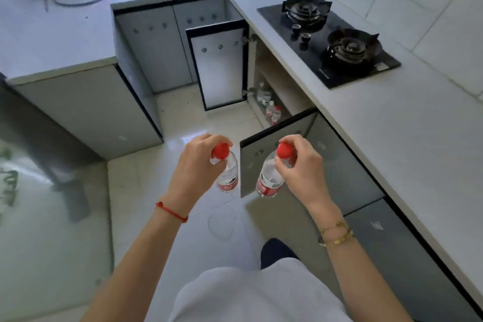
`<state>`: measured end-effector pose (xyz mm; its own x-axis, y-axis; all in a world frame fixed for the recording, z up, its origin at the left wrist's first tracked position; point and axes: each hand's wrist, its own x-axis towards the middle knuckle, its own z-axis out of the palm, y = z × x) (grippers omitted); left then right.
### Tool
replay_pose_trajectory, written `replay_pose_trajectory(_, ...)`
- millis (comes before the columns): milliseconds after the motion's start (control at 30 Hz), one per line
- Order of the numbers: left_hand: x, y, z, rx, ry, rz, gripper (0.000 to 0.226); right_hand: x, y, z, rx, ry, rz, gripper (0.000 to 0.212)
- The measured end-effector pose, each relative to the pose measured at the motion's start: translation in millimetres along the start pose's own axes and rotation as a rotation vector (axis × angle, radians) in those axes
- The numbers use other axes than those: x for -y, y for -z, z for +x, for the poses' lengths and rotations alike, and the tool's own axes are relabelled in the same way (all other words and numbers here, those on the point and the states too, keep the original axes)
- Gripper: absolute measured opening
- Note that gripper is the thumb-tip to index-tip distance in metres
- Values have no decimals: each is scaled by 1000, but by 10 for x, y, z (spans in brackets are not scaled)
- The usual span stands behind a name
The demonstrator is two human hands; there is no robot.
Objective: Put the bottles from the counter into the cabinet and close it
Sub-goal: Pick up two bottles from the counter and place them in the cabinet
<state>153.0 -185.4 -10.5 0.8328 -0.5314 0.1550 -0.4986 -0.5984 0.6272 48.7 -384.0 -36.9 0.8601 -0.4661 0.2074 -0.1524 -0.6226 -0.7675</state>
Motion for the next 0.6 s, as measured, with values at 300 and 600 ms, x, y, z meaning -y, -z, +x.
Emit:
replay_pose_trajectory(300,899,525,431,-98,115,3,34,439,-1012,779,152,114,5,29)
replay_pose_trajectory(600,1722,683,1807,-43,83,11,35,429,-1852,2096,158,112,-33,30)
